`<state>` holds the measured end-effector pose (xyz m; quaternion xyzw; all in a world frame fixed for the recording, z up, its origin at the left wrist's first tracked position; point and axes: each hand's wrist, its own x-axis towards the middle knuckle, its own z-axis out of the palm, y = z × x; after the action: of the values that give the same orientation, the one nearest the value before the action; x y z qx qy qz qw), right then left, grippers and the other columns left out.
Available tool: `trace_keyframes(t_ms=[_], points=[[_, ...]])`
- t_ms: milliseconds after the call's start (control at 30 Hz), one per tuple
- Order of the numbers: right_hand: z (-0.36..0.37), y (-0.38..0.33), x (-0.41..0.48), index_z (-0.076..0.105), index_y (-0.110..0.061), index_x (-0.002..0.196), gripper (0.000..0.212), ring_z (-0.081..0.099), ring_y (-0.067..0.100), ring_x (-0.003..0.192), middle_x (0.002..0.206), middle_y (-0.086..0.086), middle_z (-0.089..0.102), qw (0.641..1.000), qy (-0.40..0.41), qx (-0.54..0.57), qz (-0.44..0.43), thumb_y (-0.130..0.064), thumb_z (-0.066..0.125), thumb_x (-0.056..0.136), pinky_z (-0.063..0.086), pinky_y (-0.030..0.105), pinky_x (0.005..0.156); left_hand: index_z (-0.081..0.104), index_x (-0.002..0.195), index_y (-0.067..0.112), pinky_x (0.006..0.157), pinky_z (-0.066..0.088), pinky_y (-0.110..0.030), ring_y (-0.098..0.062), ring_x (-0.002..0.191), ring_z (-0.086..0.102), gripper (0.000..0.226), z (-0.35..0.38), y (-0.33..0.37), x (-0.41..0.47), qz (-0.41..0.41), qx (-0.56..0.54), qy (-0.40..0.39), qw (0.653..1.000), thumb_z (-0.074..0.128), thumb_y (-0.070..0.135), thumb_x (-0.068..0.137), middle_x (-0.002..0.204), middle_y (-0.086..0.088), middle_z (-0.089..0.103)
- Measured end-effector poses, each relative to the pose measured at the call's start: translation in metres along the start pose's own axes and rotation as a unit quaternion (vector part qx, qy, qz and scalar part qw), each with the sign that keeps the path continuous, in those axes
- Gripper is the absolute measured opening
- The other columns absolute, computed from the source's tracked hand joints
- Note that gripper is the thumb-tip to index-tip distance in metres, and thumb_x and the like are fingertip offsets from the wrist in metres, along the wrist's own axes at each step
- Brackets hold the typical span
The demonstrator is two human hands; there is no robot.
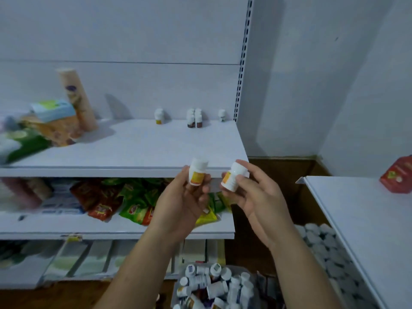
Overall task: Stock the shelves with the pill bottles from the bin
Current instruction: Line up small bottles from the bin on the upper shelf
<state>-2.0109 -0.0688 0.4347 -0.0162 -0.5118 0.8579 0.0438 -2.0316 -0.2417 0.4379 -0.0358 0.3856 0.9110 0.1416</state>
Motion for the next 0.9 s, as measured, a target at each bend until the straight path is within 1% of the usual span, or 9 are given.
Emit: trace_keyframes(t_ms=[100,200,400,467,567,700,767,833,900], points=[[0.002,-0.001,-0.004,0.066,-0.016,0.131,0.033,0.067,0.044,0.119,0.121,0.027,0.070,1.000,-0.023,0.019,0.008,-0.002,0.053,0.105,0.061,0.037,0.082,0.064,0.116,0.003,0.051,0.045,-0.019,-0.012,0.064,0.055,0.033,0.007,0.003,-0.009,0.011,-0.015,0.010,1.000,0.058,0.032,0.101,0.090,-0.010,0.068],[0.007,-0.002,-0.008,0.067,-0.017,0.131,0.036,0.066,0.044,0.121,0.123,0.029,0.069,0.998,-0.043,0.033,0.018,-0.001,0.047,0.106,0.060,0.042,0.088,0.068,0.116,-0.004,0.053,0.048,-0.017,-0.012,0.067,0.055,0.035,0.007,0.003,-0.017,0.008,-0.022,0.008,1.000,0.060,0.026,0.100,0.094,-0.012,0.069],[0.016,0.001,-0.008,0.071,-0.015,0.127,0.033,0.063,0.045,0.124,0.128,0.032,0.064,0.997,-0.050,0.049,0.025,-0.003,0.051,0.104,0.059,0.040,0.092,0.075,0.117,-0.007,0.078,0.061,-0.023,-0.019,0.088,0.070,0.031,-0.007,0.004,-0.016,0.018,0.009,-0.007,1.000,0.062,0.017,0.101,0.117,-0.022,0.073],[0.021,0.004,-0.003,0.073,-0.021,0.125,0.031,0.067,0.041,0.119,0.126,0.028,0.065,0.999,-0.035,0.003,0.002,-0.006,0.062,0.100,0.059,0.041,0.095,0.075,0.118,-0.003,0.082,0.061,-0.023,-0.018,0.092,0.071,0.027,-0.011,0.008,-0.014,0.043,0.050,-0.019,0.998,0.065,0.013,0.098,0.113,-0.018,0.074],[0.032,0.010,0.008,0.073,-0.031,0.124,0.037,0.072,0.034,0.110,0.121,0.019,0.067,0.995,-0.021,-0.087,-0.043,-0.006,0.070,0.097,0.058,0.048,0.100,0.075,0.116,0.001,0.072,0.061,-0.021,-0.018,0.085,0.070,0.028,-0.018,0.019,-0.005,0.070,0.080,-0.009,0.994,0.071,0.013,0.090,0.097,-0.015,0.071],[0.058,0.018,0.034,0.068,-0.036,0.128,0.038,0.074,0.023,0.106,0.119,0.005,0.071,0.983,-0.017,-0.173,-0.061,-0.011,0.070,0.098,0.062,0.038,0.090,0.069,0.126,0.010,0.083,0.063,-0.033,-0.027,0.101,0.076,0.033,-0.035,0.048,0.015,0.097,0.146,-0.001,0.985,0.065,0.025,0.097,0.109,-0.013,0.077],[0.073,0.026,0.054,0.064,-0.041,0.130,0.039,0.073,0.012,0.107,0.118,-0.004,0.073,0.970,-0.016,-0.232,-0.068,-0.018,0.070,0.099,0.061,0.034,0.089,0.069,0.129,0.021,0.091,0.061,-0.039,-0.023,0.109,0.075,0.029,-0.052,0.067,0.030,0.138,0.235,0.021,0.962,0.062,0.030,0.102,0.117,-0.004,0.077],[0.089,0.036,0.079,0.060,-0.042,0.132,0.039,0.070,0.002,0.105,0.118,-0.011,0.072,0.954,-0.006,-0.290,-0.075,-0.023,0.070,0.099,0.059,0.030,0.091,0.066,0.130,0.029,0.093,0.059,-0.036,-0.012,0.110,0.073,0.028,-0.074,0.089,0.051,0.186,0.352,0.034,0.917,0.059,0.037,0.104,0.118,0.006,0.076],[0.104,0.050,0.109,0.060,-0.036,0.134,0.038,0.070,0.001,0.103,0.118,-0.013,0.071,0.943,0.004,-0.321,-0.083,-0.023,0.070,0.099,0.058,0.028,0.091,0.061,0.129,0.032,0.095,0.057,-0.033,0.000,0.108,0.070,0.025,-0.096,0.109,0.079,0.210,0.432,0.051,0.876,0.056,0.041,0.106,0.115,0.013,0.076]])
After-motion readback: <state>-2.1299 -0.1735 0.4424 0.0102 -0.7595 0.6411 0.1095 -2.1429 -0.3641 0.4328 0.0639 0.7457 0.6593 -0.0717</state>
